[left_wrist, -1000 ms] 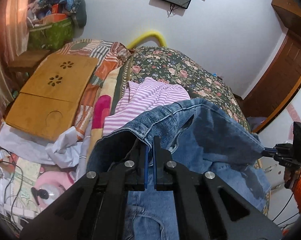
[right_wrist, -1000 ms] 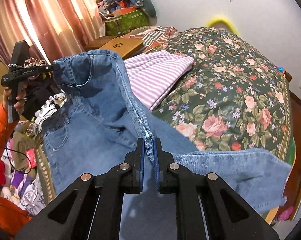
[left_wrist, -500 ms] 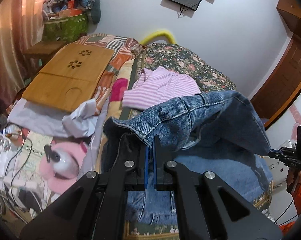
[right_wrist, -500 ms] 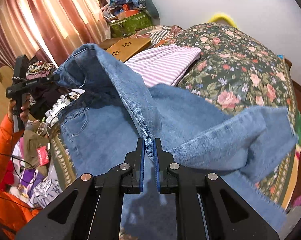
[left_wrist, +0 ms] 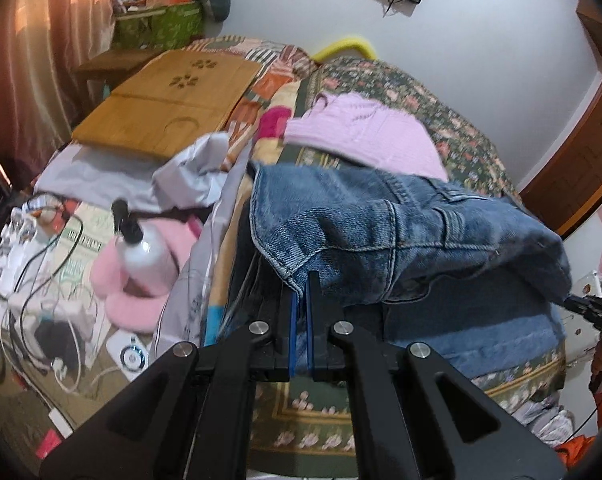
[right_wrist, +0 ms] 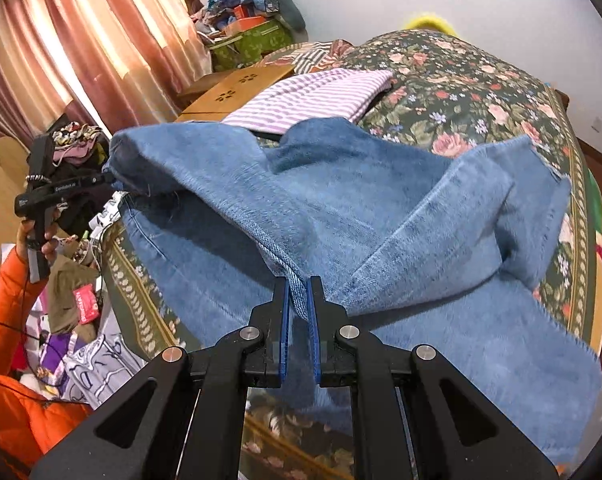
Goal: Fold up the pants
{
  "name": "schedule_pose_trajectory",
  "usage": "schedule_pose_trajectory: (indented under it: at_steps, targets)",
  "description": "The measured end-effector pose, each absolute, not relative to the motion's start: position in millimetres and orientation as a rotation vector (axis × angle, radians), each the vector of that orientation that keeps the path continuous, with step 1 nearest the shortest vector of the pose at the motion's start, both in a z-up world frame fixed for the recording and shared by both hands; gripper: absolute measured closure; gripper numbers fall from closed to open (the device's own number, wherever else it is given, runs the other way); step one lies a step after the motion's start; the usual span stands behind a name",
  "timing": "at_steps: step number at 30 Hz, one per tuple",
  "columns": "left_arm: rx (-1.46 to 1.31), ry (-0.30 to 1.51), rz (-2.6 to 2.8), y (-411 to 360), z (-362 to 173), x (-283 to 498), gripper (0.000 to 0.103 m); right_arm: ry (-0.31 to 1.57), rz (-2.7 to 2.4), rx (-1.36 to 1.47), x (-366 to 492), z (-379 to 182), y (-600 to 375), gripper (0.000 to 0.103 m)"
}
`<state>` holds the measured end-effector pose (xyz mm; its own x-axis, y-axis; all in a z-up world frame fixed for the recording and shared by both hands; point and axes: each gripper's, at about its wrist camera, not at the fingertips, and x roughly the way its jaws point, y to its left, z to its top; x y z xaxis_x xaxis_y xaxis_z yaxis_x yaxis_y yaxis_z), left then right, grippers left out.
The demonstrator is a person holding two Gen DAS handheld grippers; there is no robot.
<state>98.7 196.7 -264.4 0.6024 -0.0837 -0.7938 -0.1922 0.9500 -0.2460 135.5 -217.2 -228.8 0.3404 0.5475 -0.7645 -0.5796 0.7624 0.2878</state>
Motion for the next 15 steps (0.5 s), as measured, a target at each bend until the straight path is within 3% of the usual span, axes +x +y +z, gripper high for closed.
schedule_pose_trajectory:
  at_steps: [15]
  targets:
    - [-0.313,0.992,0.116,191,-296,80,0.095,1.006,0.686,-0.026,119,-251,-217,0.09]
